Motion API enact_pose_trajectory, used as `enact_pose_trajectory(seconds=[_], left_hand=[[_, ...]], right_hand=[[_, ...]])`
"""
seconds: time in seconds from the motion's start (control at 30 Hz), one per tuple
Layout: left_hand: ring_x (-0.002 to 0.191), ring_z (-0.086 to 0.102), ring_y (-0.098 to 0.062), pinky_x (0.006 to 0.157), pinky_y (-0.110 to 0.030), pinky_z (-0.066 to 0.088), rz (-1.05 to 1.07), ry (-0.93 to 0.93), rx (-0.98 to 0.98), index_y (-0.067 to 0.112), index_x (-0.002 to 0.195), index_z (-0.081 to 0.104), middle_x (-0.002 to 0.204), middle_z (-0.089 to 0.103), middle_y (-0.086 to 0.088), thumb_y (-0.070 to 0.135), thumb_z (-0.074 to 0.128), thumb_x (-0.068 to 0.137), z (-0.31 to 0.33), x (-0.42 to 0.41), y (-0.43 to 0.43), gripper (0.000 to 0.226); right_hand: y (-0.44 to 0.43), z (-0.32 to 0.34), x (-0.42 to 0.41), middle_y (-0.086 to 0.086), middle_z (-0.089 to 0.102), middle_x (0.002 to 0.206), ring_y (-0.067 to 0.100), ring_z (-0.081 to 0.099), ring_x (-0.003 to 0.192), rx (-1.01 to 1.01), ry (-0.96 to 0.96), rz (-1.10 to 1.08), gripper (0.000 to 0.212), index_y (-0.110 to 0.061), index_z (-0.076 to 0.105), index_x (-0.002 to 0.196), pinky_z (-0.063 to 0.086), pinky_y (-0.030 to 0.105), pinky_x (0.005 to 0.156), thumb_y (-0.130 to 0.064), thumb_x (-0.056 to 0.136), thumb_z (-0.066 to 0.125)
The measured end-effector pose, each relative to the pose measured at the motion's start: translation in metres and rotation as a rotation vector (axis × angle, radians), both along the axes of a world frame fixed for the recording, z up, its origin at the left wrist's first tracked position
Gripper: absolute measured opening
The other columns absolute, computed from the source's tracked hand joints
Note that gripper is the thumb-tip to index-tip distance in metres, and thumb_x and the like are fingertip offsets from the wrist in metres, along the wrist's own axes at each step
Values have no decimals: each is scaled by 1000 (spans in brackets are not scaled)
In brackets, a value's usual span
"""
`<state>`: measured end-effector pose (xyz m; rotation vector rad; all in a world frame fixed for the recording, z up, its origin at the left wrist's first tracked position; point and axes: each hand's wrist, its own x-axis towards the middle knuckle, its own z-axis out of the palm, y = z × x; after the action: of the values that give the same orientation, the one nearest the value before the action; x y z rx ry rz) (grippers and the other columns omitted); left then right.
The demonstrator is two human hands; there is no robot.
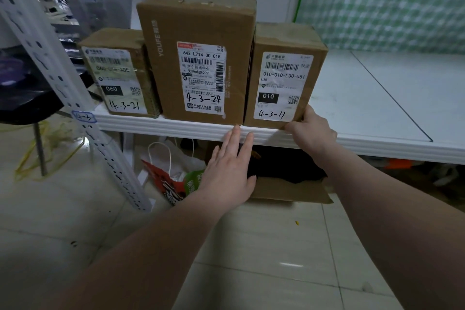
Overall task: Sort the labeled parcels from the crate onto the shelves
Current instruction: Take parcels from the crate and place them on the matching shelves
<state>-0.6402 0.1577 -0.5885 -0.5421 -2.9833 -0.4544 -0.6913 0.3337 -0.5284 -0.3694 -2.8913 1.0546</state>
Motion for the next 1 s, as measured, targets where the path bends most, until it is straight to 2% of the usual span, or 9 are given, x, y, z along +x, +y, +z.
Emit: enact_pose_trajectory(seconds=[0.17, 0.27, 0.33, 0.43, 0.5, 0.67, 0.73, 0.83, 1.0], left_hand=[[147, -14, -20, 121, -42, 5, 11, -19, 17, 23, 152, -8, 160, -16, -4, 35, 50, 95, 2, 2, -2, 83], [148, -6, -21, 120, -43, 14, 21, -42, 53, 22, 153, -1, 161, -6, -2, 32, 53, 94, 11, 10, -7, 80], [146, 14, -23, 116, -39, 27, 25, -109, 83, 20, 153, 12, 158, 12, -4, 28, 54, 93, 23, 18, -14, 74], [120, 53, -19, 99, -27, 42, 14, -318, 96, 15, 142, 44, 135, 55, -7, 21, 53, 94, 58, 33, -25, 50], [108, 60, -17, 91, -21, 42, 43, -459, 155, 13, 133, 56, 119, 66, -6, 18, 53, 93, 89, 48, -32, 40], [108, 61, -17, 99, -31, 45, 85, -687, 208, 13, 132, 56, 123, 64, -6, 20, 58, 92, 177, 86, -47, 40], [111, 60, -19, 100, -34, 45, 110, -728, 218, 15, 133, 55, 127, 62, -7, 23, 59, 92, 216, 102, -54, 42], [117, 56, -21, 103, -34, 43, 123, -721, 220, 15, 136, 52, 133, 58, -8, 24, 59, 92, 275, 130, -67, 46], [105, 62, -19, 92, -32, 49, 153, -686, 257, 15, 134, 54, 126, 62, -6, 23, 58, 92, 374, 173, -90, 43]], right_hand=[[0, -3, 3, 3, 62, 121, 32, 49, 121, 4, 17, 1, 42, -27, 46, 132, 35, 46, 105, -26, 90, 53], [-1, -1, 12, 5, 61, 127, 31, 53, 121, -92, 52, -44, 57, -18, 41, 143, 44, 42, 100, -16, 87, 53], [-2, 7, 24, 9, 56, 135, 31, 51, 124, -117, 17, -134, 63, -15, 32, 150, 43, 37, 93, -16, 90, 50], [-8, 33, 51, 15, 57, 131, 32, 54, 116, -131, -126, -210, 58, -14, 32, 149, 39, 31, 80, -20, 94, 48], [-16, 62, 75, 15, 60, 122, 31, 57, 107, -152, -235, -181, 55, -10, 39, 145, 41, 30, 78, -17, 92, 52], [-38, 152, 134, 11, 65, 108, 26, 60, 97, -210, -401, -42, 35, -11, 65, 122, 50, 35, 86, -11, 89, 55], [-46, 190, 157, 6, 65, 98, 24, 61, 90, -299, -459, -37, 28, -16, 70, 112, 52, 33, 76, -11, 88, 56], [-59, 246, 197, 9, 62, 86, 20, 55, 72, -410, -523, -50, 18, -19, 67, 90, 43, 25, 58, -4, 88, 57], [-84, 333, 255, 6, 59, 78, 18, 50, 66, -487, -518, -46, 25, -20, 63, 77, 37, 23, 56, 0, 90, 55]])
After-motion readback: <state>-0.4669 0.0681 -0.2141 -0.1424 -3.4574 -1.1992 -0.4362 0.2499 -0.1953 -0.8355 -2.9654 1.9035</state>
